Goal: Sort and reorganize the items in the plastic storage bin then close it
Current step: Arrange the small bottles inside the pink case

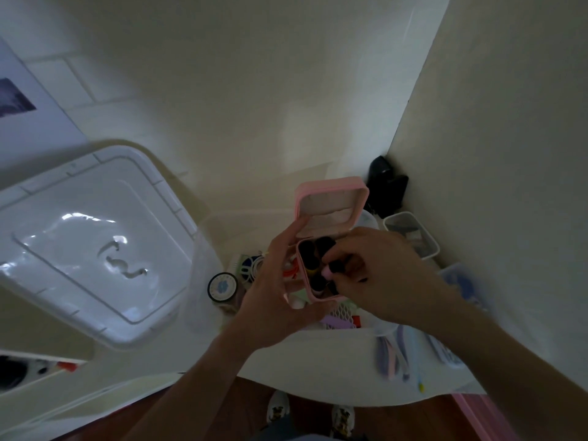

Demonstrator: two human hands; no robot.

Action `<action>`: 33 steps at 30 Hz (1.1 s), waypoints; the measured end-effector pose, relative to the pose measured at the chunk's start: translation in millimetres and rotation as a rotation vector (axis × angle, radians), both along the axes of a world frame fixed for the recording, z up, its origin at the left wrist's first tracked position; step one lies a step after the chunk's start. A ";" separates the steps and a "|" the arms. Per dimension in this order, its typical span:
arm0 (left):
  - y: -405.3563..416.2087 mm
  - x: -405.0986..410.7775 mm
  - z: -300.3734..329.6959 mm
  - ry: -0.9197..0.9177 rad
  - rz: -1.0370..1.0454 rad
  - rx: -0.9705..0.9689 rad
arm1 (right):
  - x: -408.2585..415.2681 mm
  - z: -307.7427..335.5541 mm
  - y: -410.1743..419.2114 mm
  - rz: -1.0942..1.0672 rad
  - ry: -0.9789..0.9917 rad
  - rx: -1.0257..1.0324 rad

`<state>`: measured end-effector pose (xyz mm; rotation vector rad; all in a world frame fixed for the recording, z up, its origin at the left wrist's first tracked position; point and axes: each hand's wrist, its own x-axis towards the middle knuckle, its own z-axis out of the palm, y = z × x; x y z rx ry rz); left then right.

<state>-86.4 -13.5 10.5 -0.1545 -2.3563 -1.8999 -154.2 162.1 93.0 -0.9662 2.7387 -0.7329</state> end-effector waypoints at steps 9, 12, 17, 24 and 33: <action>-0.8 2.3 -3.4 -0.011 0.022 -0.036 | 0.0 5.6 -5.5 0.033 -0.006 0.096; -1.4 1.4 -3.9 -0.004 0.024 -0.039 | -1.5 6.7 -3.4 0.010 0.007 0.069; -4.5 -0.2 -5.0 0.002 0.021 -0.014 | -8.5 21.4 15.9 -0.078 -0.036 0.031; -3.6 -2.7 -5.1 0.009 0.013 0.017 | -7.7 19.5 23.9 -0.107 -0.124 0.125; 0.6 -8.3 -10.9 -0.003 0.059 0.029 | -5.3 2.7 15.1 -0.212 -0.101 0.142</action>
